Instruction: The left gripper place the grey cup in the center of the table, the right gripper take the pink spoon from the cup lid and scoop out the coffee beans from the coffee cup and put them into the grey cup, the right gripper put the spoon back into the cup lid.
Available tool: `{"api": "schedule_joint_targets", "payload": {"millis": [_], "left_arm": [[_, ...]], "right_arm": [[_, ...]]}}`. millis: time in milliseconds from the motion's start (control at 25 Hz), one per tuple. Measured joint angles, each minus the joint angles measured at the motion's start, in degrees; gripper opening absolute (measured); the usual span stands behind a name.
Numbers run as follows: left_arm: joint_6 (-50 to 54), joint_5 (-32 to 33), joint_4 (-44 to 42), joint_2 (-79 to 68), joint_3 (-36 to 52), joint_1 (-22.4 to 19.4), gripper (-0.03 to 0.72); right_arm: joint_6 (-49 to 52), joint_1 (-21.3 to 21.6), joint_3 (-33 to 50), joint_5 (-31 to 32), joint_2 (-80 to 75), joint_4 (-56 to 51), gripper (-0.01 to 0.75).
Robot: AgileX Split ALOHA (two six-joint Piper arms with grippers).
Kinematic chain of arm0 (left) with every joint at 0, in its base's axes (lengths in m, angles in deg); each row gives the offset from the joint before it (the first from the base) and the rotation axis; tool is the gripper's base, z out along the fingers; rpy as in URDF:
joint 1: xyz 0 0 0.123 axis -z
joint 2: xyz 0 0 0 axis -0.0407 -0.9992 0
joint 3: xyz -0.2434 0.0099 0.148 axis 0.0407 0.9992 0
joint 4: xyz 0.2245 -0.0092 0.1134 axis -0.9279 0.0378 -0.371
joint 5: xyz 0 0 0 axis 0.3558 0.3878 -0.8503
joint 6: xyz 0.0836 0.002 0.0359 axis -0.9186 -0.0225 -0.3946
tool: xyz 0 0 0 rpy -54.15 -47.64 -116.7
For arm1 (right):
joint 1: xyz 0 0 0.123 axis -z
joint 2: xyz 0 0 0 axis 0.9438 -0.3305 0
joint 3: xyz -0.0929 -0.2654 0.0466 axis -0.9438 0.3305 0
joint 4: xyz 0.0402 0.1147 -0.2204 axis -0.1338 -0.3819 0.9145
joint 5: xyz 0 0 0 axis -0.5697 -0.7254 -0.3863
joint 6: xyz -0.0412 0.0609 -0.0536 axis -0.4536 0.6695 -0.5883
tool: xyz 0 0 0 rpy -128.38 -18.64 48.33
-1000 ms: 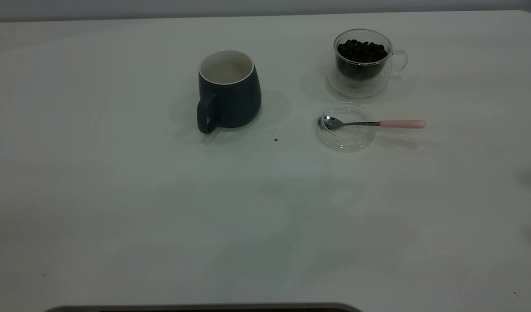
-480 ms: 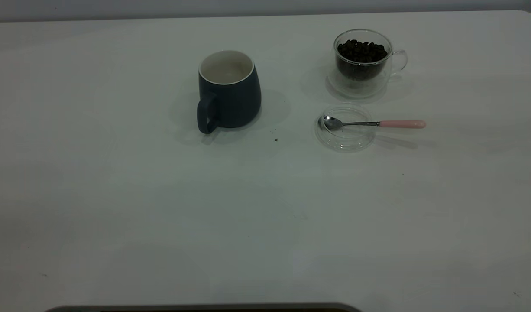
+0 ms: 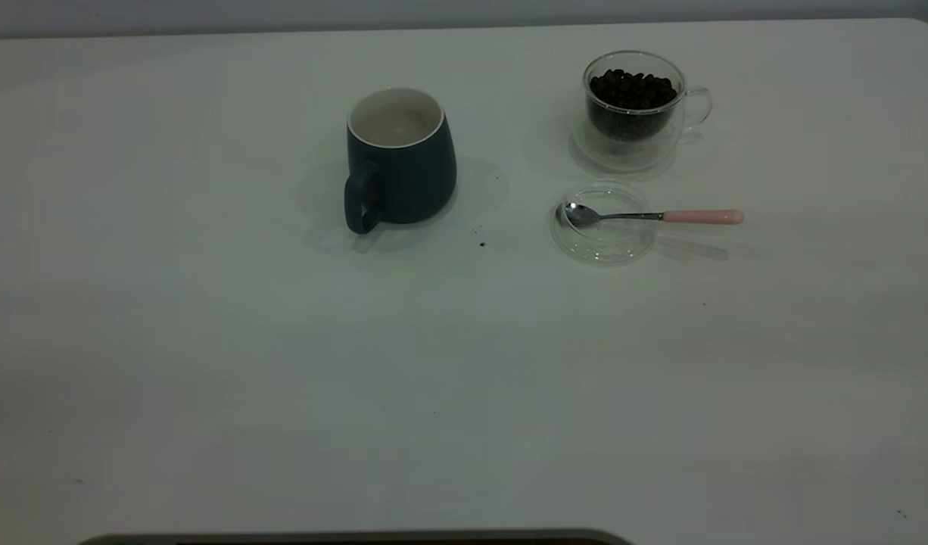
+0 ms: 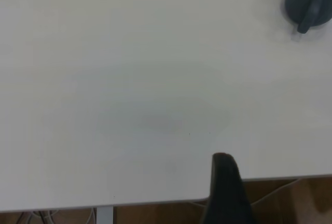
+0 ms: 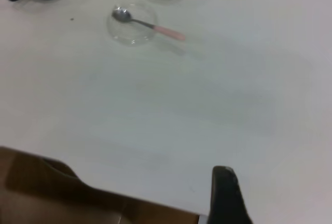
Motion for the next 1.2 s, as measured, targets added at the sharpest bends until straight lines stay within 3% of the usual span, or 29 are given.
{"api": "schedule_joint_targets", "payload": {"millis": [200, 560, 1200], "left_arm": [[0.0, 0.0, 0.0, 0.0, 0.0, 0.0, 0.565], [0.0, 0.0, 0.0, 0.0, 0.0, 0.0, 0.565], [0.0, 0.0, 0.0, 0.0, 0.0, 0.0, 0.565]], "right_arm": [[1.1, -2.8, 0.7, 0.2, 5.4, 2.2, 0.524], [6.4, -2.9, 1.6, 1.0, 9.8, 5.2, 0.524], [6.6, -2.8, 1.6, 1.2, 10.1, 5.2, 0.524]]}}
